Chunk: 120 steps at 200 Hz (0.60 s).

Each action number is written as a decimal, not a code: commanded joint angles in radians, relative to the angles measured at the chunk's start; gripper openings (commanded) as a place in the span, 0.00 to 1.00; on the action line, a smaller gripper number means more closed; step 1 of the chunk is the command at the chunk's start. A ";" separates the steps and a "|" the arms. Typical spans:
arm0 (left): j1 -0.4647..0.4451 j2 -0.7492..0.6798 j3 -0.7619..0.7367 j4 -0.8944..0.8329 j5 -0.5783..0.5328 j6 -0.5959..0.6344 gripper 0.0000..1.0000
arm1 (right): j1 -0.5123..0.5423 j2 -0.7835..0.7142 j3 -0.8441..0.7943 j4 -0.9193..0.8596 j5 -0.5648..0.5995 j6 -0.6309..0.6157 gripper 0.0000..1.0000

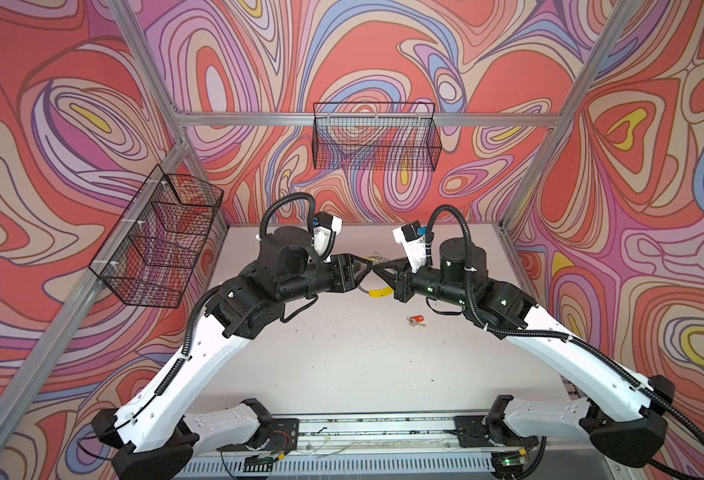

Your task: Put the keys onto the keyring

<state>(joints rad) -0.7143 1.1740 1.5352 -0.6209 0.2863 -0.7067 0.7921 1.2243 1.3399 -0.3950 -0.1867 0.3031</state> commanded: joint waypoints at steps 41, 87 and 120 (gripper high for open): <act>0.003 0.038 0.018 0.073 -0.002 0.017 0.34 | -0.001 0.010 -0.005 0.046 0.003 0.024 0.00; 0.003 0.058 0.027 0.082 0.013 0.018 0.28 | 0.000 0.022 -0.004 0.055 -0.006 0.022 0.00; 0.003 0.067 0.036 0.092 0.014 0.013 0.18 | 0.001 0.024 -0.010 0.056 -0.012 0.021 0.00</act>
<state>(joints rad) -0.7143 1.2339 1.5383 -0.5674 0.2916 -0.6994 0.7925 1.2442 1.3399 -0.3702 -0.1917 0.3202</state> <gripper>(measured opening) 0.219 0.054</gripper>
